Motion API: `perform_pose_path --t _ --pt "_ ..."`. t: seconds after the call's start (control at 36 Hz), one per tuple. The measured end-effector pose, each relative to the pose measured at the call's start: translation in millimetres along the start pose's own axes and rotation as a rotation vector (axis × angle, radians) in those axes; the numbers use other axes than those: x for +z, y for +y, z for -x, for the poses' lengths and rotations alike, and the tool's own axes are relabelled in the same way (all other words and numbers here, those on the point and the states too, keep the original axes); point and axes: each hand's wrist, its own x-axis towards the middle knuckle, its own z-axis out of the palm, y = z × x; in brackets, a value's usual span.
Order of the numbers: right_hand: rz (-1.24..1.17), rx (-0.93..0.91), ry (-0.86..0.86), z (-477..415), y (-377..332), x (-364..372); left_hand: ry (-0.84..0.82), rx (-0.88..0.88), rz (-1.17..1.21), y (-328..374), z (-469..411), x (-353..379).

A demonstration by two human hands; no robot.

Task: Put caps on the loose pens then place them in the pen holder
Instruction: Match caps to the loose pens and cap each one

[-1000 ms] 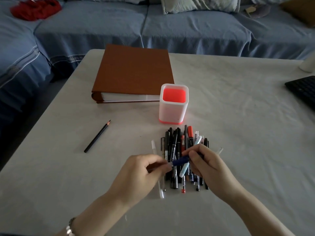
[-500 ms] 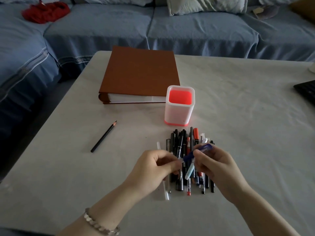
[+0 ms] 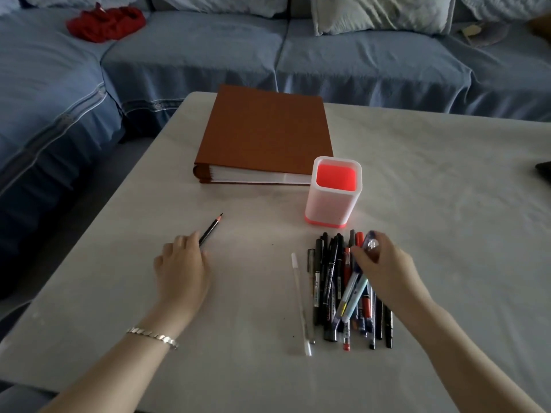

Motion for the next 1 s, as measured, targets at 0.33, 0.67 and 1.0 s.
perform_pose_path --t 0.33,0.67,1.0 --pt "0.173 -0.004 0.084 4 43 -23 -0.076 0.281 0.452 45 41 -11" --pt "0.231 0.014 -0.015 0 89 -46 -0.126 0.387 0.648 79 71 -28" --pt "0.487 -0.186 -0.163 8 83 -55 -0.214 0.374 0.683 81 78 -29"
